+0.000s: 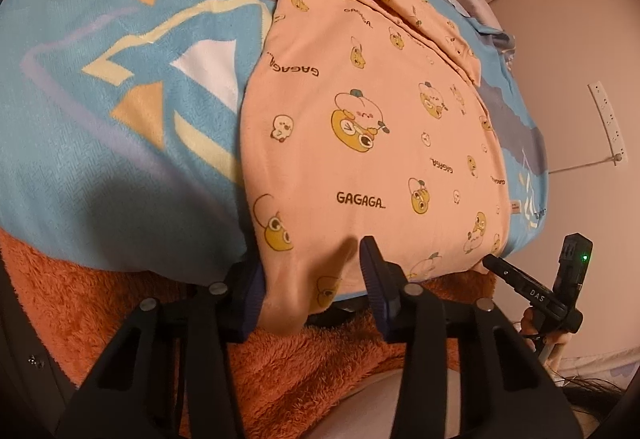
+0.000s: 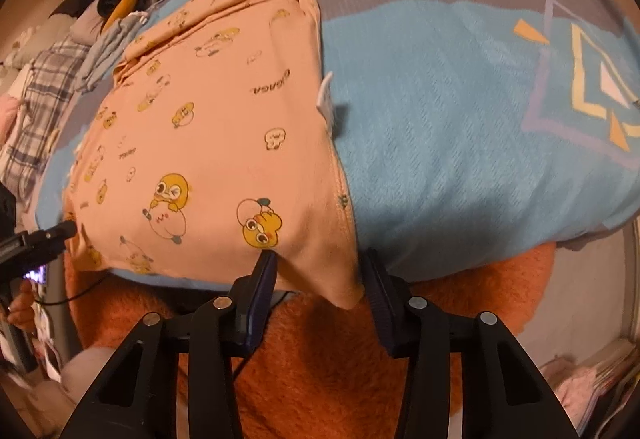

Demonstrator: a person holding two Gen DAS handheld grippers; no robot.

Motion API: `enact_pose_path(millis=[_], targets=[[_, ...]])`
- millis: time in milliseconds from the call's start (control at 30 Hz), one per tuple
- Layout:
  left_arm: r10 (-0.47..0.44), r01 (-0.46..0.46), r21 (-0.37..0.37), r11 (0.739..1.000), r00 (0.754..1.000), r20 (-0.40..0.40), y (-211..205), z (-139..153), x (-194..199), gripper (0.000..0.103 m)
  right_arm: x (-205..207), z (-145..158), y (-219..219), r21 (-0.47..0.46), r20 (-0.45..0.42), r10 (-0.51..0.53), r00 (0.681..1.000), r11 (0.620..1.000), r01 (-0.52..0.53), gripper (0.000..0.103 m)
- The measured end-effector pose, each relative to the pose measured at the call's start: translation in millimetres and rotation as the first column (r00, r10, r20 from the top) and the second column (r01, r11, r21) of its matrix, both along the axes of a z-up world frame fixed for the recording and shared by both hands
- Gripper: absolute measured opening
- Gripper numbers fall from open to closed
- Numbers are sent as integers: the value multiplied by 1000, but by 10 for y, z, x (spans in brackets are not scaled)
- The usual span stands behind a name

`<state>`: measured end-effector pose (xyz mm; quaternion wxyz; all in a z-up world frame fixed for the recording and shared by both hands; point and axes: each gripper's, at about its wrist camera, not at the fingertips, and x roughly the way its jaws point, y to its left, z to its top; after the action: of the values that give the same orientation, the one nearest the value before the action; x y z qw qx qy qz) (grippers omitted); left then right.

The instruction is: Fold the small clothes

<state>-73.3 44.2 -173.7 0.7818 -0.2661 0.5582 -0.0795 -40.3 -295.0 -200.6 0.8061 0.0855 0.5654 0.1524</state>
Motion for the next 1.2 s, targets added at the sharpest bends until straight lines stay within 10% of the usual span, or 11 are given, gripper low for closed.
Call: enact_pose_path(millis=[133, 300, 800, 1200], targets=[[-10, 11, 16, 1000, 1000, -21, 2, -40, 3, 10, 9, -71, 29, -3, -21, 29, 999, 1000, -29, 40], [-30, 30, 22, 999, 1000, 3, -19, 32, -24, 6, -39, -8, 90, -20, -3, 99, 995, 995, -99, 9], [79, -46, -206, 977, 985, 155, 230, 506, 518, 6, 457, 653, 39, 300, 173, 30, 985, 951, -81, 8], [167, -151, -159, 976, 982, 90, 459, 254, 1246, 6, 1179, 383, 16, 322, 42, -159, 986, 937, 138, 8]])
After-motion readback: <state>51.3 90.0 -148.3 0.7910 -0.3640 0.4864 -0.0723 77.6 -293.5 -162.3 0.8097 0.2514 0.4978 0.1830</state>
